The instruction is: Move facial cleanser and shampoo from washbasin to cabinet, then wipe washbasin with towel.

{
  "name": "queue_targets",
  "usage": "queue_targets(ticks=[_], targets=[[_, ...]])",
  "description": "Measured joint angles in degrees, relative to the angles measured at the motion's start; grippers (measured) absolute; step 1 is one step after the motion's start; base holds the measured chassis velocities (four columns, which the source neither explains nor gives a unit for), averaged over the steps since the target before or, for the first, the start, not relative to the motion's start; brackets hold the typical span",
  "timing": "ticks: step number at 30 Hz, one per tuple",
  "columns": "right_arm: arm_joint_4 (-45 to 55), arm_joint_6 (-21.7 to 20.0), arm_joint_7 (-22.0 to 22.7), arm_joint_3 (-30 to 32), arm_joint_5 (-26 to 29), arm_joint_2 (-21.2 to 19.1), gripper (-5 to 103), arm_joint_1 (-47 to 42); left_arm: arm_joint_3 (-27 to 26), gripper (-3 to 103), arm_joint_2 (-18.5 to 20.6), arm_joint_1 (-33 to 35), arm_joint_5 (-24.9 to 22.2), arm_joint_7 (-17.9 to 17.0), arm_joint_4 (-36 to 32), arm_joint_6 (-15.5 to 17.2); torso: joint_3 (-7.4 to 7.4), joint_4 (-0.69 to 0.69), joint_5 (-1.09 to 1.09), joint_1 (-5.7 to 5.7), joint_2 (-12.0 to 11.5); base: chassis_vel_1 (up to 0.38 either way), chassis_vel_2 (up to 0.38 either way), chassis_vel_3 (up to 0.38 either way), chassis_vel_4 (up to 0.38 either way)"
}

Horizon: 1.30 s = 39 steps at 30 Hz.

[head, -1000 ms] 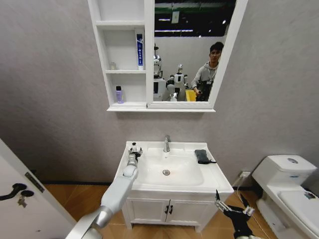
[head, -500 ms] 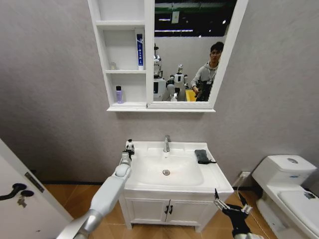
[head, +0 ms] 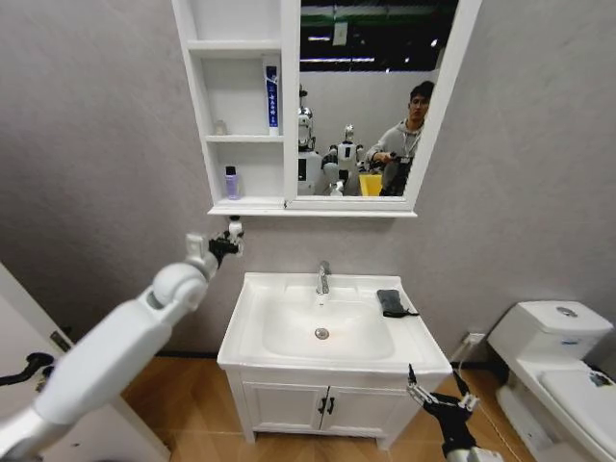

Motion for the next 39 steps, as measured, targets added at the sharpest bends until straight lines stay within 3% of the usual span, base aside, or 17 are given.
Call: queue_targets(ticks=[4, 6, 8, 9, 11, 12, 16, 19, 26, 33, 36, 39], targets=[[0.63, 0.41, -0.22, 0.6, 0.37, -0.05, 100, -0.1, 7.39, 34, -4.69, -14.06, -3.18, 0.67, 10.38, 0.98, 0.01, -0.01, 0.03, 0.01, 0.0, 0.0, 0.0, 0.0, 0.0], [0.71, 0.48, -0.26, 0.82, 0.69, -0.1, 100, -0.05, 9.1, 34, -6.51, -16.26, -2.98, 1.53, 13.36, 0.72, 0.0, -0.02, 0.07, 0.0, 0.0, 0.0, 0.0, 0.0, 0.0], [0.75, 0.78, -0.44, 1.19, 1.12, -0.16, 100, -0.04, 11.99, 34, -10.47, -19.24, 0.14, 4.82, 19.52, -1.14, 0.02, 0.0, 0.0, 0.02, -0.01, 0.0, 0.0, 0.0, 0.0], [0.75, 0.78, -0.44, 1.19, 1.12, -0.16, 100, -0.04, 11.99, 34, -10.47, -19.24, 0.14, 4.82, 19.52, -1.14, 0.02, 0.0, 0.0, 0.02, -0.01, 0.0, 0.0, 0.0, 0.0], [0.33, 1.18, -0.61, 1.36, 1.42, -0.06, 100, 0.01, 13.63, 34, -14.41, -21.5, 2.71, 6.68, 24.91, -2.12, 0.02, -0.02, 0.04, 0.02, -0.01, 0.0, 0.0, 0.0, 0.0], [0.33, 1.18, -0.61, 1.36, 1.42, -0.06, 100, 0.01, 13.63, 34, -14.41, -21.5, 2.71, 6.68, 24.91, -2.12, 0.02, -0.02, 0.04, 0.02, -0.01, 0.0, 0.0, 0.0, 0.0], [-0.73, 1.98, -0.94, 1.51, 1.89, 0.2, 100, -0.02, 15.08, 34, -20.85, -23.95, 9.65, 7.55, 37.05, -5.18, 0.02, -0.01, 0.04, 0.02, -0.01, 0.0, 0.0, 0.0, 0.0], [-1.47, 2.22, -1.04, 1.71, 2.36, 0.21, 100, 0.17, 15.35, 34, -22.83, -24.22, 11.76, 6.57, 40.99, -6.37, 0.01, 0.0, 0.03, 0.01, -0.01, 0.0, 0.0, 0.0, 0.0], [-2.37, 2.42, -1.1, 2.2, 3.08, -0.01, 100, 0.64, 14.51, 34, -27.05, -24.14, 15.62, 5.87, 48.09, -10.97, 0.01, 0.01, 0.03, 0.01, -0.01, 0.0, 0.0, 0.0, 0.0], [-2.6, 2.42, -1.05, 2.37, 3.15, -0.1, 100, 0.72, 13.42, 34, -29.5, -24.17, 16.7, 5.87, 50.34, -11.99, 0.01, -0.02, 0.03, 0.01, -0.01, 0.0, 0.0, 0.0, 0.0], [-2.6, 2.42, -0.98, 2.46, 3.25, -0.24, 100, 0.72, 13.23, 38, -28.9, -23.84, 16.39, 5.49, 49.46, -10.98, 0.01, -0.01, 0.04, 0.01, 0.0, 0.0, 0.0, 0.0, 0.0], [-2.59, 2.4, -0.89, 2.5, 3.29, -0.34, 100, 0.81, 13.2, 55, -26.61, -22.89, 15.79, 5.11, 46.95, -9.85, 0.0, 0.0, 0.02, 0.0, 0.0, 0.0, 0.0, 0.0, 0.0]])
